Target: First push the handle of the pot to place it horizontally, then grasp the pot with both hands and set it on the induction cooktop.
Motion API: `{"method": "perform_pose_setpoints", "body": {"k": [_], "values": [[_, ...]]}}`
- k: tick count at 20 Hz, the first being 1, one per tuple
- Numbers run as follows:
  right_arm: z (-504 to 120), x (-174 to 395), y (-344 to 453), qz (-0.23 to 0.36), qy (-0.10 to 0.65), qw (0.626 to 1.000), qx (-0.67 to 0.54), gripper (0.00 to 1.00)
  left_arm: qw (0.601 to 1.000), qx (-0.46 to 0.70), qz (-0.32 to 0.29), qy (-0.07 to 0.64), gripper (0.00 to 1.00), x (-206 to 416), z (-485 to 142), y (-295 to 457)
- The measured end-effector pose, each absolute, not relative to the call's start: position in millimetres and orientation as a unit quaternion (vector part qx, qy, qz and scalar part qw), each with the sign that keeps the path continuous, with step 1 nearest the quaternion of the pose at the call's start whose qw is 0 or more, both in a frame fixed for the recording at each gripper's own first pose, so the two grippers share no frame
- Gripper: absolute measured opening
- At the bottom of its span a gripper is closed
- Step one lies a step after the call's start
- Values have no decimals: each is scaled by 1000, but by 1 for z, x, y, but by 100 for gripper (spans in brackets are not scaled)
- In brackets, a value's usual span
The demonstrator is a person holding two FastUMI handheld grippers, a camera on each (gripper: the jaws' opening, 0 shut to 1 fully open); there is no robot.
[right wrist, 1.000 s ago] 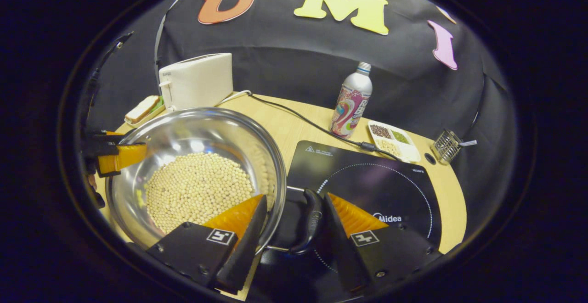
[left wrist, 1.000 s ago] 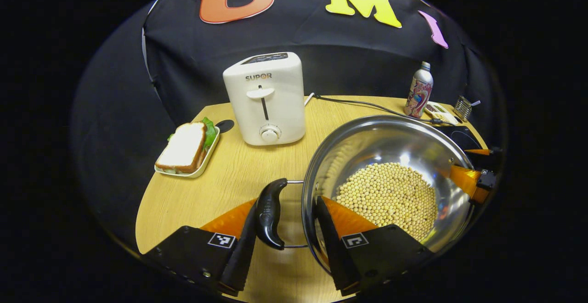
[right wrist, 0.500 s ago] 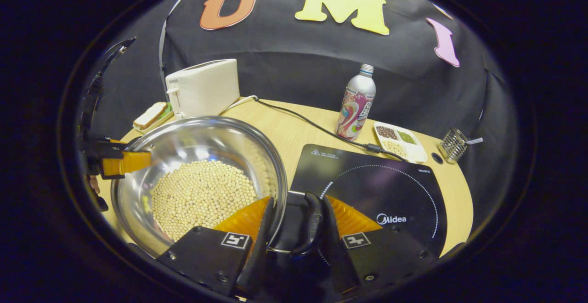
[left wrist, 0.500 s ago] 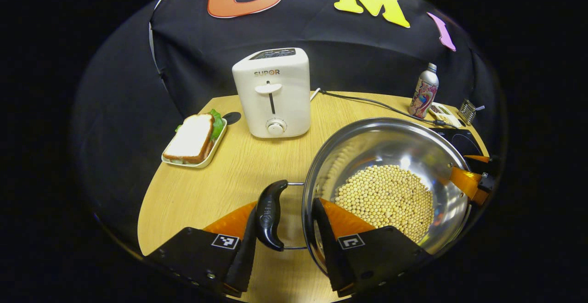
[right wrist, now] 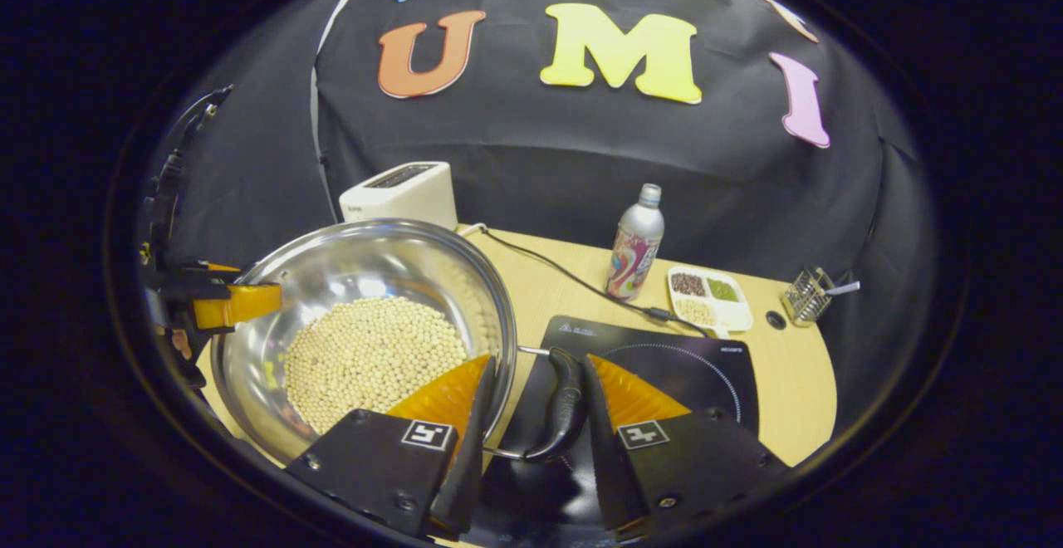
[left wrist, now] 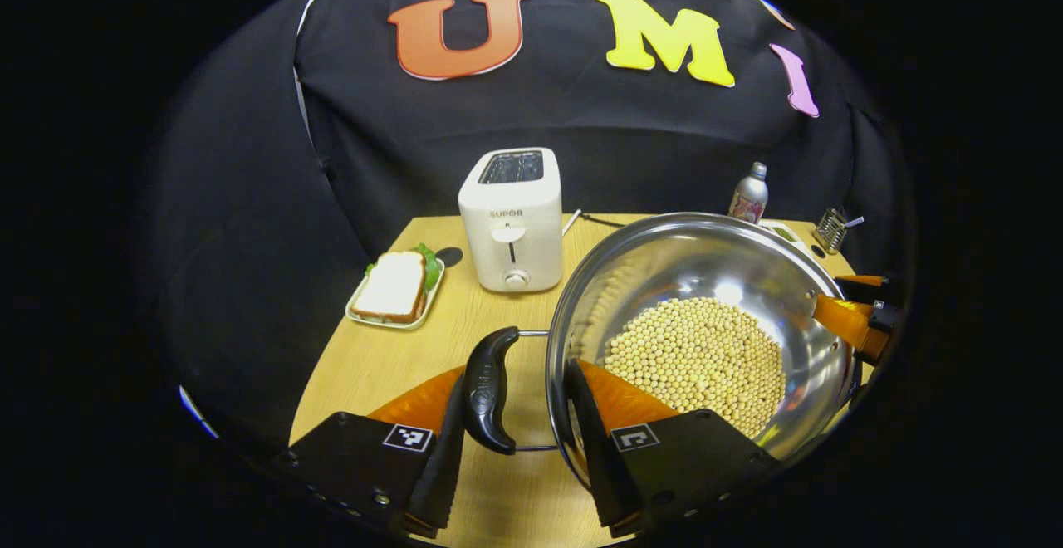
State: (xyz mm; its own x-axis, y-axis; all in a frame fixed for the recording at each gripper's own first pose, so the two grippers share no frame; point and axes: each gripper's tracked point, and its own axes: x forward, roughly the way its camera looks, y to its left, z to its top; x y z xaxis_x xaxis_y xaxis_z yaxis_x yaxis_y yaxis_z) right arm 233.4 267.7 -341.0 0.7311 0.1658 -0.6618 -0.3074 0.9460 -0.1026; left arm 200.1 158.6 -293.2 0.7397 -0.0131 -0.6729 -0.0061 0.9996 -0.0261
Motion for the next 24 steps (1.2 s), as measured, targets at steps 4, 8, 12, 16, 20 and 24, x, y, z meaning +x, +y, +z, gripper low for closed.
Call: {"method": "perform_pose_setpoints", "body": {"k": [4, 8, 12, 16, 20, 24], "values": [[-293, 228, 246, 130, 336, 928, -93, 55, 937, -14, -2, 349, 63, 192, -250, 140], [-252, 227, 212, 123, 321, 934, -95, 58, 945, -13, -12, 327, 63, 194, -211, 106], [-221, 230, 168, 108, 302, 942, -102, 55, 947, -16, -34, 319, 63, 201, -190, 63], [-209, 236, 120, 90, 294, 946, -102, 55, 946, -22, -51, 320, 63, 211, -182, 20], [-206, 245, 82, 76, 297, 947, -99, 55, 945, -19, -67, 320, 63, 221, -182, -17], [-210, 252, 48, 59, 292, 949, -101, 55, 942, -23, -81, 326, 63, 232, -190, -50]]}}
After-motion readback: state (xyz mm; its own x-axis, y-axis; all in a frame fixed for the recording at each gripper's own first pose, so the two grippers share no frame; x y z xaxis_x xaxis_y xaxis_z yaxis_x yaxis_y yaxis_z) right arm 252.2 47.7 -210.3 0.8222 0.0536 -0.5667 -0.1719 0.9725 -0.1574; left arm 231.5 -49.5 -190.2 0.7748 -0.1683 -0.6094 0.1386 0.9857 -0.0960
